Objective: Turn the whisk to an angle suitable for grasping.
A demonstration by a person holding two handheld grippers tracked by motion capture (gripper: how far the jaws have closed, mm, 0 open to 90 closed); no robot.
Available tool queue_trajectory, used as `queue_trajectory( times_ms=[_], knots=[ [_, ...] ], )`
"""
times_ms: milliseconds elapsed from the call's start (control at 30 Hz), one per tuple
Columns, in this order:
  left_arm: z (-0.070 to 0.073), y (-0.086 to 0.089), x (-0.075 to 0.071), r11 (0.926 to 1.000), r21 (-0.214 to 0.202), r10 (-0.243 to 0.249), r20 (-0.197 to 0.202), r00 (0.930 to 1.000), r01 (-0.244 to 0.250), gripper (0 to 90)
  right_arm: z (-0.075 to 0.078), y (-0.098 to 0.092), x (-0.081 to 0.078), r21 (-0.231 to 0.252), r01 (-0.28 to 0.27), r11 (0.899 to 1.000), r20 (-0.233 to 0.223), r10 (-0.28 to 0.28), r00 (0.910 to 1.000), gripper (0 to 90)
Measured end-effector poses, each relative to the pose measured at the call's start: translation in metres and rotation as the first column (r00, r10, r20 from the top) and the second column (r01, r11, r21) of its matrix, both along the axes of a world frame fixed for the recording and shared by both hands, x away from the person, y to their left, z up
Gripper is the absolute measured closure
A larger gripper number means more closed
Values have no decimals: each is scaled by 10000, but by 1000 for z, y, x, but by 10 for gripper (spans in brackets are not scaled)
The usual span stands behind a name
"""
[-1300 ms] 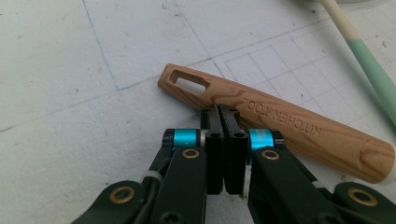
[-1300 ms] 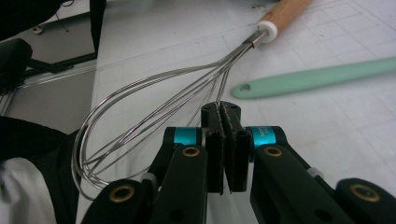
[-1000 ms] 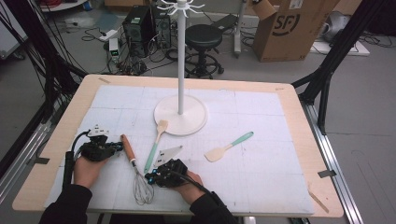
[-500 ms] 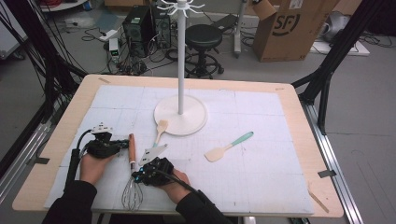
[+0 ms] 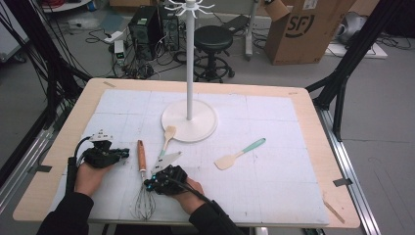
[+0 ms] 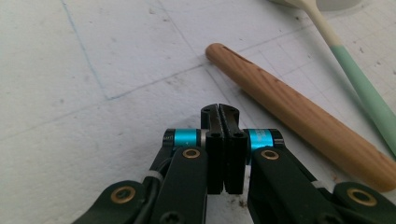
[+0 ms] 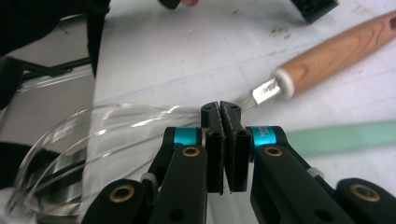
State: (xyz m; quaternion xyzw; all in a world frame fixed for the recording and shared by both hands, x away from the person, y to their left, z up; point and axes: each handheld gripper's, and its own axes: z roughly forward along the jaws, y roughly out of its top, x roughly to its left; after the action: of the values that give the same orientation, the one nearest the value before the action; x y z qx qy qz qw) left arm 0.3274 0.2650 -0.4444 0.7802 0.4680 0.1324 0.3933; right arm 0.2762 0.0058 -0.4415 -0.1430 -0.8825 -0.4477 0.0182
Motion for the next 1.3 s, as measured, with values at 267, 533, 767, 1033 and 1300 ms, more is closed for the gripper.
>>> queue_trajectory(
  times_ms=[267, 533, 767, 1033, 1300],
  knots=[
    [-2, -13, 4, 9991, -414, -18, 0, 10000, 18, 891, -7, -6, -8, -193, -309, 9993, -22, 309, 9995, 885],
    [5, -25, 15, 9997, -136, -204, -62, 9998, 204, 891, -6, 6, -6, -92, -289, 9995, -23, 289, 9996, 892],
    [3, -37, 22, 9986, 215, -486, -231, 9986, 491, 891, -7, 20, -5, -262, -352, 9990, 53, 353, 9994, 892],
    [4, -34, 21, 9947, 350, -960, -233, 9951, 968, 890, -7, 39, -2, -328, -345, 9989, 193, 352, 9992, 892],
    [14, -7, 15, 9984, -142, -541, 123, 9985, 543, 889, 2, 30, -1, 13, -156, 9999, 416, 155, 9990, 888]
  ],
)
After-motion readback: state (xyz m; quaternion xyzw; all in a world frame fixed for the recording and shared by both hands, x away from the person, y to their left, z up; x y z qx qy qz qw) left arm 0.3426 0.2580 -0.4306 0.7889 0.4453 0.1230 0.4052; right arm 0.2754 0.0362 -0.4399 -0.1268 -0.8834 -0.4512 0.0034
